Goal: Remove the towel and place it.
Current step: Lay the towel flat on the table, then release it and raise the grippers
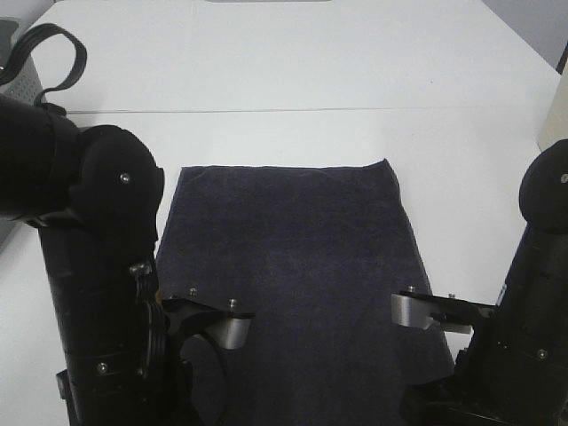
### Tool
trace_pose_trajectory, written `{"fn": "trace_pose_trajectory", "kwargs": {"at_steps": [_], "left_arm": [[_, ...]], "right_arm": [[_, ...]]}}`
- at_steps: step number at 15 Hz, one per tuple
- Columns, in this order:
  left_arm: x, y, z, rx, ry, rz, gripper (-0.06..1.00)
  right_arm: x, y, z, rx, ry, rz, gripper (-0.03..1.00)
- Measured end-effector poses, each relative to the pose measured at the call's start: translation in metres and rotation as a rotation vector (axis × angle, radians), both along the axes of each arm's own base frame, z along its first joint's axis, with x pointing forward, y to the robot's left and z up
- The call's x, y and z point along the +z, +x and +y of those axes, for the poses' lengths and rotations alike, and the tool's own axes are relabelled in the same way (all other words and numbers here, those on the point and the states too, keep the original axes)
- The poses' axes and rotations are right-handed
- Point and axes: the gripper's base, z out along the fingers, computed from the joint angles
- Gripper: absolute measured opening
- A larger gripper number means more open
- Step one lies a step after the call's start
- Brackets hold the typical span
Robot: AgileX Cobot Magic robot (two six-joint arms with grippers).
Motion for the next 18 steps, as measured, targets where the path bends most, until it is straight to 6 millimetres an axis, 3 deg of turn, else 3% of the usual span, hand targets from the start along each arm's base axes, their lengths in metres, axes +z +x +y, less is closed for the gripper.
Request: {"fn": "trace_pose_trajectory", "kwargs": {"at_steps": [1, 4, 7, 10, 12, 14, 15, 16, 18], "left_arm": [[0.0, -0.002, -0.001, -0.005, 0.002, 0.001, 0.41], [0.0, -0.006, -0.003, 0.008, 0.022, 0.014, 0.77], [0.003, -0.007, -0.003, 0.0, 0.031, 0.038, 0.82], [0.021, 0.004, -0.014, -0.051, -0.004, 0.007, 0.83], [0.039, 0.031, -0.02, -0.052, -0.043, -0.099, 0.83], [0.058, 0.071, -0.006, 0.023, -0.082, -0.195, 0.83], [0.067, 0.093, 0.005, 0.064, -0.106, -0.244, 0.83], [0.081, 0.145, 0.036, 0.202, -0.155, -0.347, 0.83], [0.086, 0.196, 0.067, 0.336, -0.188, -0.459, 0.83]], "right_arm": [[0.0, 0.0, 0.0, -0.006, -0.003, 0.0, 0.29], [-0.001, 0.001, -0.001, -0.018, -0.017, -0.007, 0.74], [0.003, 0.002, 0.0, -0.003, -0.012, 0.008, 0.82], [0.027, 0.02, 0.005, 0.047, 0.014, -0.115, 0.82], [0.052, 0.043, 0.003, 0.051, 0.013, -0.249, 0.82], [0.073, 0.073, -0.016, -0.031, 0.025, -0.324, 0.82], [0.085, 0.091, -0.029, -0.079, 0.043, -0.38, 0.82], [0.106, 0.129, -0.05, -0.177, 0.086, -0.494, 0.82], [0.115, 0.169, -0.067, -0.251, 0.111, -0.542, 0.82]]}}
